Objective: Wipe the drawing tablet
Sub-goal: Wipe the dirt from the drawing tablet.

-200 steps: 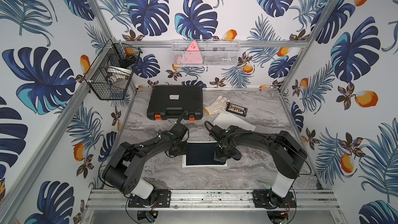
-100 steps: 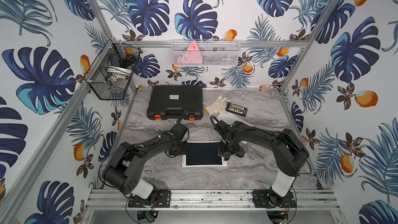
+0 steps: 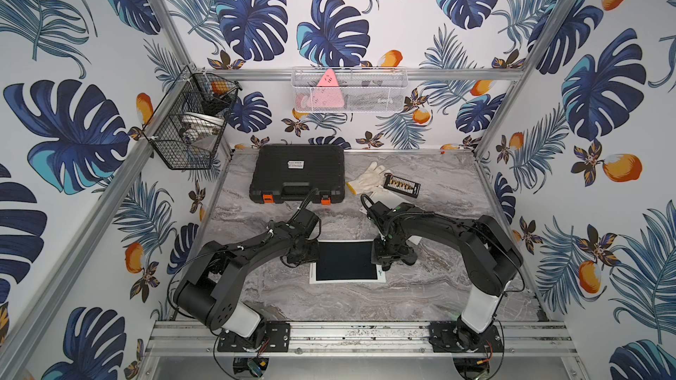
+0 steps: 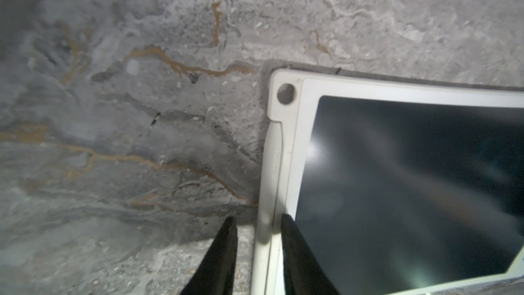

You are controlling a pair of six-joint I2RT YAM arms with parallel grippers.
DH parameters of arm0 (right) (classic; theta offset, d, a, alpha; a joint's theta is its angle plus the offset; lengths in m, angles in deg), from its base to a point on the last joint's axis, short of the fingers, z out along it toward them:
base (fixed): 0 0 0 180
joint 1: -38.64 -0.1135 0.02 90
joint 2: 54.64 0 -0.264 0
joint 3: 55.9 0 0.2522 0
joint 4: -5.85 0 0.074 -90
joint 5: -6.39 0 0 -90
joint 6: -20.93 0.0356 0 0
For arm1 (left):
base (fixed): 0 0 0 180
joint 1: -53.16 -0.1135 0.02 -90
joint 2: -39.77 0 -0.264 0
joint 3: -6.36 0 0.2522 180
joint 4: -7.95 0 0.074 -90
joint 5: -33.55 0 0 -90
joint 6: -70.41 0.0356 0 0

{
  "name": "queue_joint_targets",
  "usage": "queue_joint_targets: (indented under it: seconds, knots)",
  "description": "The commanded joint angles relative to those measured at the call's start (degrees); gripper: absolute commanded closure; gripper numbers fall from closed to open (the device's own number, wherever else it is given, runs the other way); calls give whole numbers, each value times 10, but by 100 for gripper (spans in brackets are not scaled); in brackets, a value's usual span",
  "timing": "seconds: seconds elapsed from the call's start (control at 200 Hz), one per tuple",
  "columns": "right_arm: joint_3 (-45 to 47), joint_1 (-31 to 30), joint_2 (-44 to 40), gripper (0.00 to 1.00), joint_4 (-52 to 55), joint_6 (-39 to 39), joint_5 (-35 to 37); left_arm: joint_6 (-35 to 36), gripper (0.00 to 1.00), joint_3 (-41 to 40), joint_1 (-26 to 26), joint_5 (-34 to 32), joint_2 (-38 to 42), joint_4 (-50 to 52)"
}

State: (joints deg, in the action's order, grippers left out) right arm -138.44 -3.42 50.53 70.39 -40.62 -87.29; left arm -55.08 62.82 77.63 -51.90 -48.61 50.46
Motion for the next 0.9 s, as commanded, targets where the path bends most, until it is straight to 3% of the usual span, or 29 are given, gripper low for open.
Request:
queue_joint_targets:
  seconds: [0.0, 0.115, 0.31, 0.57, 0.796, 0.896]
  knots:
    - [-42, -39, 21, 100, 9, 9, -12, -4, 68, -28, 1, -38, -41, 40]
    - [-56, -41, 44, 100, -2, 30, -31, -5, 68, -29, 2, -38, -42, 40]
    - [8, 27, 8, 100, 5, -14, -6, -5, 68, -32, 1, -39, -40, 39]
    - [-32, -52, 27, 100, 7, 22, -36, -4, 68, -31, 1, -38, -42, 40]
    - [33, 21, -8, 100, -1, 3, -18, -4, 68, -32, 1, -38, -42, 39]
    - [34, 13, -19, 100, 10, -8, -13, -4, 68, -35, 2, -37, -42, 38]
